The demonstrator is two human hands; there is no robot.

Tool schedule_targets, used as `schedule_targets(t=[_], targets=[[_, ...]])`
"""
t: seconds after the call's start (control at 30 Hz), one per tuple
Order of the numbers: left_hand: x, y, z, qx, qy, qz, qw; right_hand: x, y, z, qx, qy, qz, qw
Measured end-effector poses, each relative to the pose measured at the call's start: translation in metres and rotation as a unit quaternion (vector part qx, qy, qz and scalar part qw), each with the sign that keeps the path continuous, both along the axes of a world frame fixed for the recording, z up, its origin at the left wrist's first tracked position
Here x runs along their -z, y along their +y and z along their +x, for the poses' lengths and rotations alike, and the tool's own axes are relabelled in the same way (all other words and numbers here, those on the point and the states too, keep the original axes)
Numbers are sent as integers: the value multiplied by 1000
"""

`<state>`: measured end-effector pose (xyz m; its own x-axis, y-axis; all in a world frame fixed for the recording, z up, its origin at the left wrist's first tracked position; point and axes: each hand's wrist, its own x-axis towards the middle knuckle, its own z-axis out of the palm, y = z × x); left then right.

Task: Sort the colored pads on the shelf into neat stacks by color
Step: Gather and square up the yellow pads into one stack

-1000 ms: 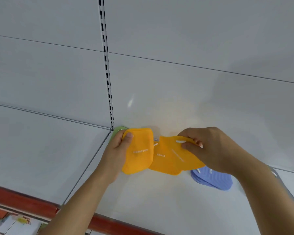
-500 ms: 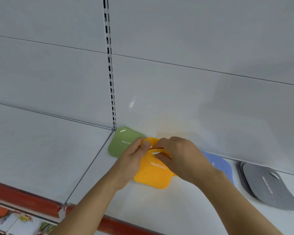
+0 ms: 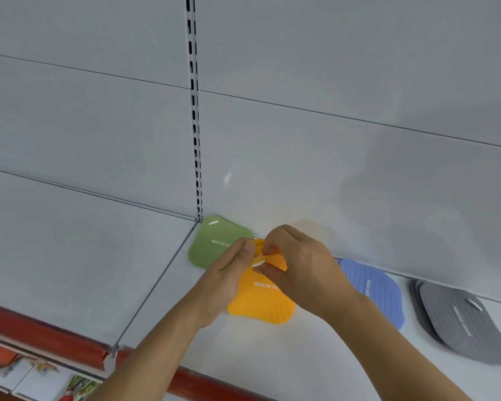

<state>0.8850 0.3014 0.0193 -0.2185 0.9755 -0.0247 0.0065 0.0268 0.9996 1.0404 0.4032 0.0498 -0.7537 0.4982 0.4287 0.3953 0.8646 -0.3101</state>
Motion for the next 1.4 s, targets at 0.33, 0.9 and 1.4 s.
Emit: schedule_targets(t=[0.33, 0.9, 1.4], targets=[[14, 4, -20, -78, 70, 22, 994, 19, 25, 22, 92, 31, -95, 991], [23, -7, -57, -169, 23, 0, 985, 71, 90, 15, 203, -271, -120, 933], [11, 2, -56, -207, -24, 11, 978, -34, 50, 79, 118, -102, -156, 975]])
